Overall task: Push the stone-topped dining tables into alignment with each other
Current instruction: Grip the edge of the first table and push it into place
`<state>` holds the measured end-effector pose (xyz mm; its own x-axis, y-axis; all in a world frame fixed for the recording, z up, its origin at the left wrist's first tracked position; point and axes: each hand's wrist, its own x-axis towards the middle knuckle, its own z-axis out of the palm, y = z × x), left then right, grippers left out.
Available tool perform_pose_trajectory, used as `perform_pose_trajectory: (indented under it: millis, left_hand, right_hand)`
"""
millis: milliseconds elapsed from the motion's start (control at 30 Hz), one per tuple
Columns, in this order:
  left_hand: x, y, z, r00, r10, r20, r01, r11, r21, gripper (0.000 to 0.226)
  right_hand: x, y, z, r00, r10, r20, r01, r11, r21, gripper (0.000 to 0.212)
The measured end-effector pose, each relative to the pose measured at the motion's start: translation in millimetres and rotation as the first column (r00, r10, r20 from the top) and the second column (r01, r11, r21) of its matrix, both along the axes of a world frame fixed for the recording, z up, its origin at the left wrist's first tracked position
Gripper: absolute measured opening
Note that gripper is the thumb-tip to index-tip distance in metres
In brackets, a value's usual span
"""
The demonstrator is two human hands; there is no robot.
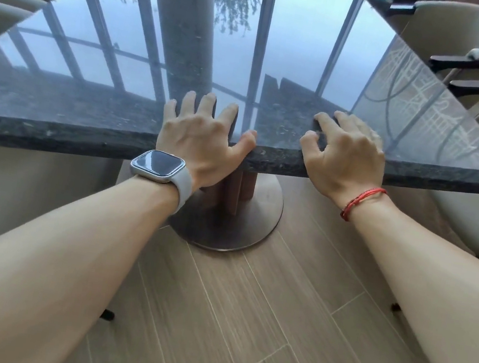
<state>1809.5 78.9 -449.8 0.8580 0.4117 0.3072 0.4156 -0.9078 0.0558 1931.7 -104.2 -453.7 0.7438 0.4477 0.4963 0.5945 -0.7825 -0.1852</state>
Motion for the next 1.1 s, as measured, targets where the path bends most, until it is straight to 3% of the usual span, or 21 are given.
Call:
perform_pose_trajectory:
  millis: [100, 200, 367, 467, 633, 1100]
  left_hand:
    - [-10, 7, 6, 0.998, -0.042, 0.053, 0.046, 0.995, -0.084, 0.075]
    - [-28, 25, 9, 0.988, -0.016, 0.152, 0.025, 0.998, -0.060, 0.070]
    - [-82, 101, 17, 0.983, 0.117, 0.141, -0.113, 0.993, -0.034, 0.073]
    - [-97, 137, 11, 0.977, 0.176, 0.117, -0.174, 0.984, -0.031, 0.073]
    - [-92, 142, 0, 0.976, 0.136, 0.168, -0.133, 0.991, -0.033, 0.059]
    - [-94, 145, 3, 0.970, 0.141, 0.197, -0.129, 0.989, -0.074, 0.070]
  right_hand:
    - [-14, 9, 10, 0.998, -0.020, -0.054, 0.020, 1.000, 0.006, 0.050]
    - [-48, 50, 19, 0.997, 0.048, -0.058, -0.047, 0.999, 0.017, 0.059]
    - [-95, 127, 17, 0.977, 0.210, -0.017, -0.211, 0.977, -0.019, 0.063]
    - [-101, 156, 9, 0.980, 0.198, -0.008, -0.198, 0.971, -0.133, 0.068]
    - [-100, 165, 3, 0.984, 0.173, 0.032, -0.166, 0.974, -0.155, 0.061]
    - [-102, 169, 4, 0.984, 0.173, 0.033, -0.166, 0.975, -0.149, 0.058]
